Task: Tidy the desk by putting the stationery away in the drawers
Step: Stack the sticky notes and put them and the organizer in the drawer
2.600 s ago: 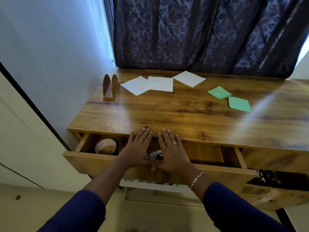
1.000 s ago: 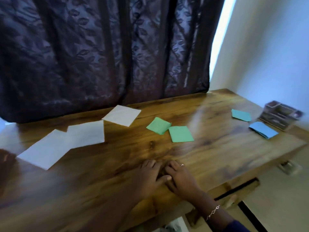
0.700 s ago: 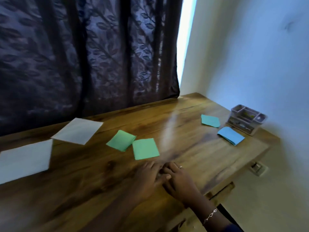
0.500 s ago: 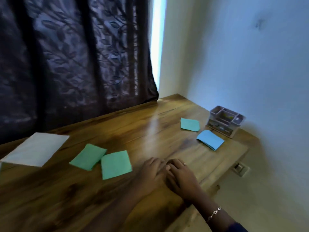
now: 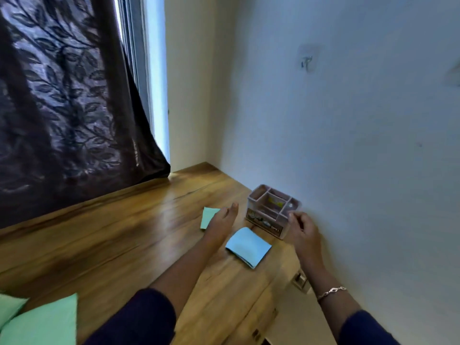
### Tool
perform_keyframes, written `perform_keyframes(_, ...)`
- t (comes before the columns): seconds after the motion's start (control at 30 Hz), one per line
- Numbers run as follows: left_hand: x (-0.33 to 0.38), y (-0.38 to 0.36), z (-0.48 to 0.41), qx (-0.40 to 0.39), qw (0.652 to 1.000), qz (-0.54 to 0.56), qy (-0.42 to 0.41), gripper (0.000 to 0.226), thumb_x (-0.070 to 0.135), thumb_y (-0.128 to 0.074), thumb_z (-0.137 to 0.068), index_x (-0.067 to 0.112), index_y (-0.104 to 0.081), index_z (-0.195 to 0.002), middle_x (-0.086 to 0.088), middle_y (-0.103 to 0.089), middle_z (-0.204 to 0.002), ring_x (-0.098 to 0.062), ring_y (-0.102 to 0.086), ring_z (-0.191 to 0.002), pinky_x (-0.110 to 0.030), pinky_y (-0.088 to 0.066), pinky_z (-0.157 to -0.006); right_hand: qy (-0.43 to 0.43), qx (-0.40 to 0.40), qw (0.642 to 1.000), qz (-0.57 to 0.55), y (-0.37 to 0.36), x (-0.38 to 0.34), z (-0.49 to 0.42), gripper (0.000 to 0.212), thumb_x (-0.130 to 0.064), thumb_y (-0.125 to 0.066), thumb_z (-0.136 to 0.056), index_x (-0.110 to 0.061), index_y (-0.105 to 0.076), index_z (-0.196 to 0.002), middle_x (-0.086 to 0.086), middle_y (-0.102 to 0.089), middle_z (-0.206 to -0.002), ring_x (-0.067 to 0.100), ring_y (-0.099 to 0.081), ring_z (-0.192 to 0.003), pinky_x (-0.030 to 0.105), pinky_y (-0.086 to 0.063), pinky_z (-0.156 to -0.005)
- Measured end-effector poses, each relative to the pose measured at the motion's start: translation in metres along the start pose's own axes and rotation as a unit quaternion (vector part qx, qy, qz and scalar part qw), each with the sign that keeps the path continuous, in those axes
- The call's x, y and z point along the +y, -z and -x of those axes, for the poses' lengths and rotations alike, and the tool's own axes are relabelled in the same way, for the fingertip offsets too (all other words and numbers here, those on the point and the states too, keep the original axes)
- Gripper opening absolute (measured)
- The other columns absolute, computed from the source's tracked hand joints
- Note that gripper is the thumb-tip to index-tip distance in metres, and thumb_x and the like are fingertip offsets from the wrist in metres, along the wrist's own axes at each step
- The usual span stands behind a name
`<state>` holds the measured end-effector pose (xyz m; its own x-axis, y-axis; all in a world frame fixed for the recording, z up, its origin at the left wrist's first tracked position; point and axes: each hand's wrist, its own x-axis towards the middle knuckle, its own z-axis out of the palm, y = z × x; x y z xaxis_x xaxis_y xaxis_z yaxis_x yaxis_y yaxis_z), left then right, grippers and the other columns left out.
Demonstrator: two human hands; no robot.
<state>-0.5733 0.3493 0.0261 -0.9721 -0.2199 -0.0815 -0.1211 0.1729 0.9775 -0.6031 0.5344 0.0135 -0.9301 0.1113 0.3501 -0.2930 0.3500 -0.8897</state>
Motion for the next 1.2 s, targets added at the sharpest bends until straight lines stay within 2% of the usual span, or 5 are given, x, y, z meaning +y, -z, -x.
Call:
perform_keyframes(0.13,0.02,-0.018,-0.034,0.008,0.999,0.015,0.049,0.063,0.053,-0.024,-0.096,0.009,-0.038,-0.139,-0.013,-0.042,-0.143,-0.028,-0.038,-0.131,-0.037,-0.029,-0.108,-0.131,0.015,0.987,-0.096,0.0,0.018,-0.032,0.022,-0.028,-0.05,-0.094,-0.013,-0.058,-0.109,0.002,-0.058,-0.104,0.017,-0.052,-0.098,0.025,-0.043,-0.077)
perform_keyframes(0.4,0.026,-0.045,-0.059,-0.02,0.985,0.131,0.11,0.074,0.059,-0.014,-0.092,0.006,-0.04,-0.138,-0.015,-0.038,-0.146,-0.029,-0.033,-0.136,-0.04,-0.023,-0.113,-0.214,-0.063,0.947,-0.23,-0.01,0.025,-0.046,0.049,-0.045,-0.041,-0.093,-0.016,-0.046,-0.132,0.006,-0.056,-0.129,0.019,-0.051,-0.12,0.041,-0.033,-0.11)
perform_keyframes(0.77,0.03,-0.022,-0.05,-0.005,0.985,0.129,0.117,0.072,0.062,-0.017,-0.091,0.013,-0.036,-0.14,-0.014,-0.033,-0.148,-0.03,-0.03,-0.137,-0.043,-0.027,-0.109,-0.155,-0.075,0.953,-0.25,-0.01,-0.006,-0.032,0.048,-0.051,-0.041,-0.087,-0.018,-0.051,-0.121,-0.004,-0.06,-0.108,0.006,-0.055,-0.101,0.026,-0.039,-0.089)
perform_keyframes(0.93,0.024,0.014,-0.013,0.056,0.99,0.132,0.013,0.076,0.073,-0.03,-0.082,0.01,-0.058,-0.113,-0.004,-0.062,-0.104,-0.018,-0.057,-0.101,-0.022,-0.044,-0.07,-0.133,-0.112,0.942,-0.288,-0.019,-0.028,0.005,0.074,-0.064,-0.054,-0.071,-0.013,-0.054,-0.125,0.003,-0.061,-0.123,0.015,-0.053,-0.118,0.034,-0.037,-0.104)
perform_keyframes(1.2,-0.02,0.111,0.094,0.118,0.974,0.19,-0.025,0.093,0.08,-0.035,-0.071,0.006,-0.047,-0.126,-0.013,-0.065,-0.116,-0.022,-0.063,-0.105,-0.035,-0.051,-0.09,-0.132,-0.207,0.912,-0.329,-0.065,-0.08,0.119,0.051,-0.057,-0.053,-0.081,-0.016,-0.058,-0.111,-0.002,-0.064,-0.114,0.009,-0.058,-0.108,0.032,-0.04,-0.099)
